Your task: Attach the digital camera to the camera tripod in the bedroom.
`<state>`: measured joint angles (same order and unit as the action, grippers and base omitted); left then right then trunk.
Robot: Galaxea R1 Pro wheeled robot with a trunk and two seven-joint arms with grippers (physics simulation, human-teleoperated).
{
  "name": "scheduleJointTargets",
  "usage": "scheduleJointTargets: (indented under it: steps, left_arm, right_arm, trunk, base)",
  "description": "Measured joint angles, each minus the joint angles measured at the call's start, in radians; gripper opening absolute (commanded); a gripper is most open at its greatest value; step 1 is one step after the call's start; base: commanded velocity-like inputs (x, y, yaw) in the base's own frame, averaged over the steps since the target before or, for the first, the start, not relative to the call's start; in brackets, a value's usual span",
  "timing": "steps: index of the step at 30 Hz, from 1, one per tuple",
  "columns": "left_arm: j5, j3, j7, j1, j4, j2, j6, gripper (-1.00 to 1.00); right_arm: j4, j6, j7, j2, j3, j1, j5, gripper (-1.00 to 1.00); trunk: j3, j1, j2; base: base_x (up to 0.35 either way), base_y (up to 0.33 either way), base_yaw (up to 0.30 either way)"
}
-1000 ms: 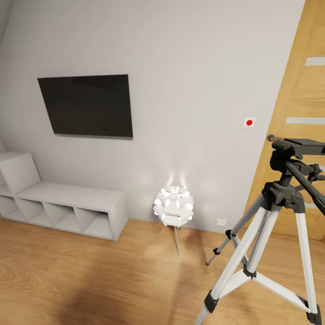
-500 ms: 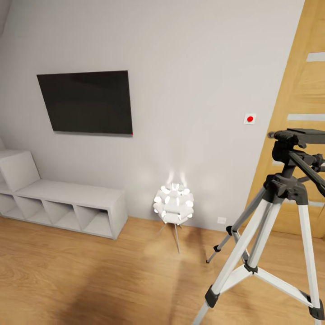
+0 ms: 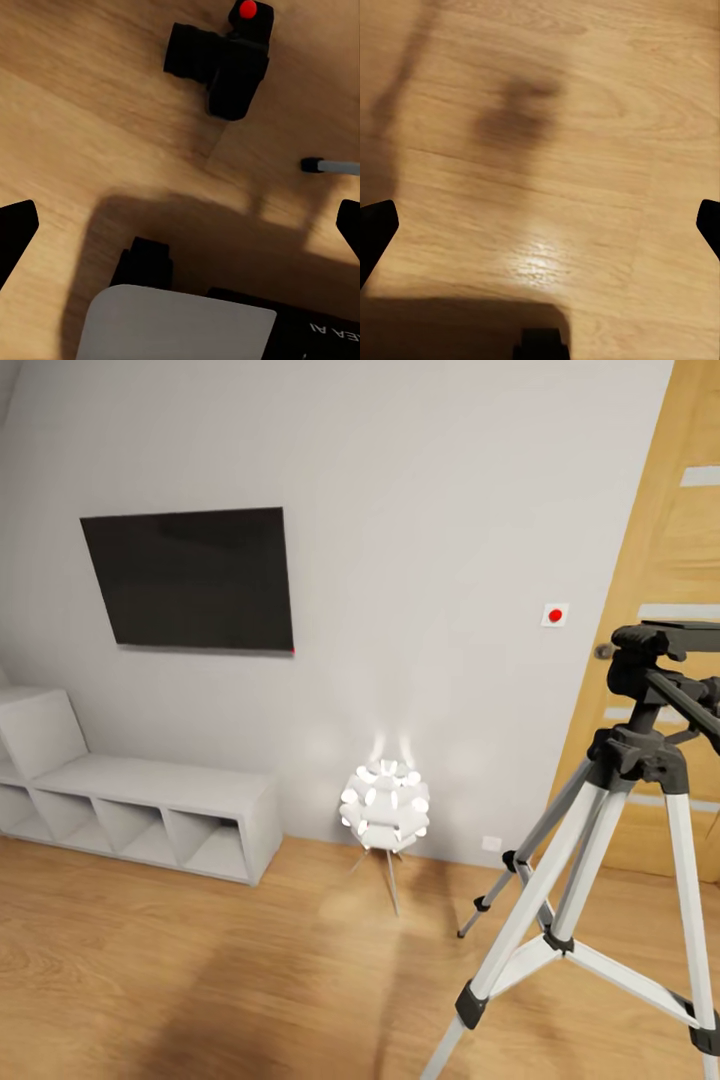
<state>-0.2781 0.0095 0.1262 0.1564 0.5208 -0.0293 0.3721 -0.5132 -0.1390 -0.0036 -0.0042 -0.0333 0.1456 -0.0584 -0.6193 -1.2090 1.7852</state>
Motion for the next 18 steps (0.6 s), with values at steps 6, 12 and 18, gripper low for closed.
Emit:
scheduleJointTargets:
  steps: [6, 12, 18]
  left_arm:
    - [0.0, 0.0, 0.0, 0.0, -0.004, 0.0, 0.0, 1.0]
    - [0.0, 0.0, 0.0, 0.0, -0.007, 0.0, 0.0, 1.0]
    - [0.0, 0.0, 0.0, 0.0, -0.007, 0.0, 0.0, 1.0]
  right_arm:
    - [0.0, -0.002, -0.002, 0.0, 0.0, 0.0, 0.0, 1.0]
    - [0.004, -0.002, -0.001, -0.001, 0.0, 0.0, 0.0, 1.0]
    - [0.006, 0.002, -0.001, -0.002, 0.0, 0.0, 0.0, 1.0]
  trunk:
    - [-0.019, -0.023, 0.042]
    - [-0.038, -0.046, 0.084]
    - [-0.056, -0.069, 0.126]
  base:
    - [0.0, 0.0, 0.0]
    - [0.0, 0.0, 0.0]
    - [0.0, 0.0, 0.0]
